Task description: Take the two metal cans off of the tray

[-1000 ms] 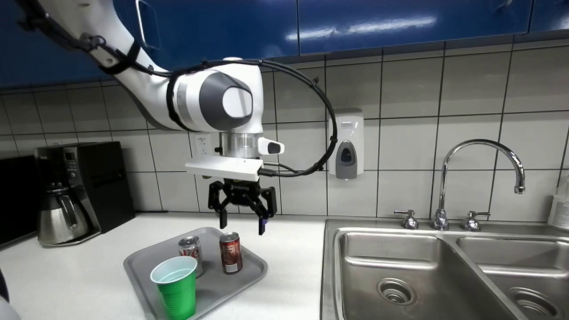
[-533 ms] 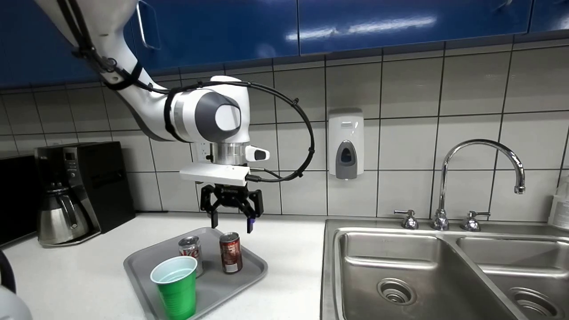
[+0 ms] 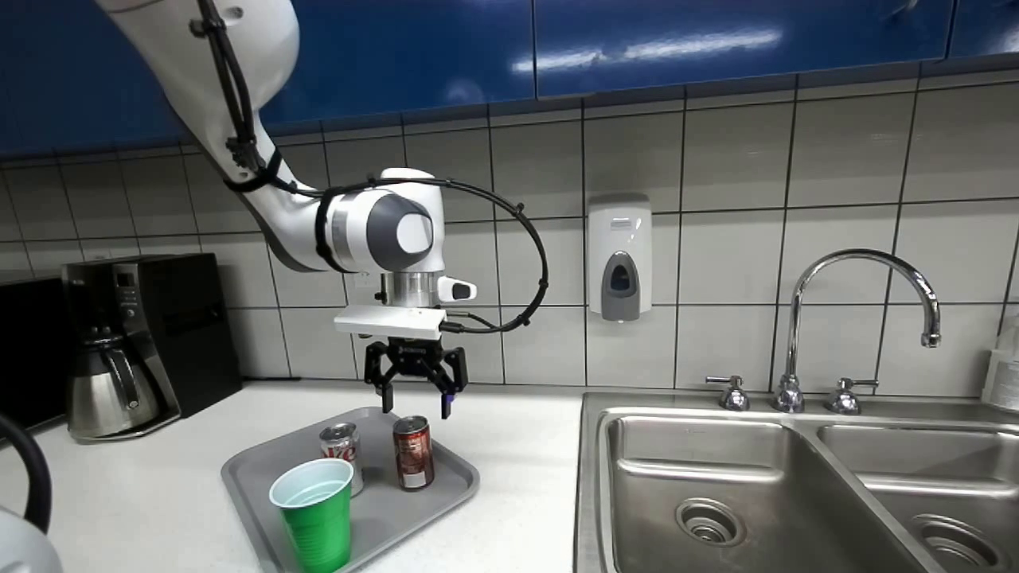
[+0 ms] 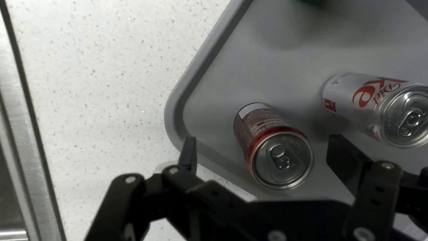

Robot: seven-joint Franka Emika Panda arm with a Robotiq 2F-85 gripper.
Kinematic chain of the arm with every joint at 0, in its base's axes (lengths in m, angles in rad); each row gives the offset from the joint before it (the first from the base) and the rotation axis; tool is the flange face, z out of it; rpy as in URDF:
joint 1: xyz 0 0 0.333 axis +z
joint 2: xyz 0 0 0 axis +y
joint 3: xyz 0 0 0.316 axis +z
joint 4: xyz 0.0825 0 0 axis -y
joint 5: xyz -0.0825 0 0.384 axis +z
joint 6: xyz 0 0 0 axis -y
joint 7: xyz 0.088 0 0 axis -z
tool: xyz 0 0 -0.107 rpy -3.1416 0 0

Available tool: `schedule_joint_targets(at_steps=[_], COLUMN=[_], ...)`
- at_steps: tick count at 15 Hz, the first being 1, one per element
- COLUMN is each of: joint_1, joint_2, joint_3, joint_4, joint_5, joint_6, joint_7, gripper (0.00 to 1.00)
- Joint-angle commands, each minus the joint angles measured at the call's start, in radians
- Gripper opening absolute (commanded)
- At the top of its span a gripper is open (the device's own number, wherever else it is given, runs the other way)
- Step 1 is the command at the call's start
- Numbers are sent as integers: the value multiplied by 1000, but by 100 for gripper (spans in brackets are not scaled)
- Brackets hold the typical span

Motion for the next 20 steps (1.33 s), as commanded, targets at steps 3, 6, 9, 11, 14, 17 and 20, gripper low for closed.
schedule_joint_targets(at_steps=[3, 6, 9, 11, 14, 17, 20], joint_1=[3, 3, 4, 5, 7, 11, 15], joint_2=[127, 156, 165, 172, 180, 198, 216], joint_3=[43, 49, 48, 48, 50, 53, 57], joint_4=[114, 130, 131, 128, 122, 123, 124], joint_5=[-11, -16, -28, -35, -46, -58, -66], joint_6=[18, 27, 28, 29, 34, 42, 52], joint_7=[58, 65, 67, 67, 67, 70, 70], gripper=[100, 100, 100, 100, 100, 100, 100])
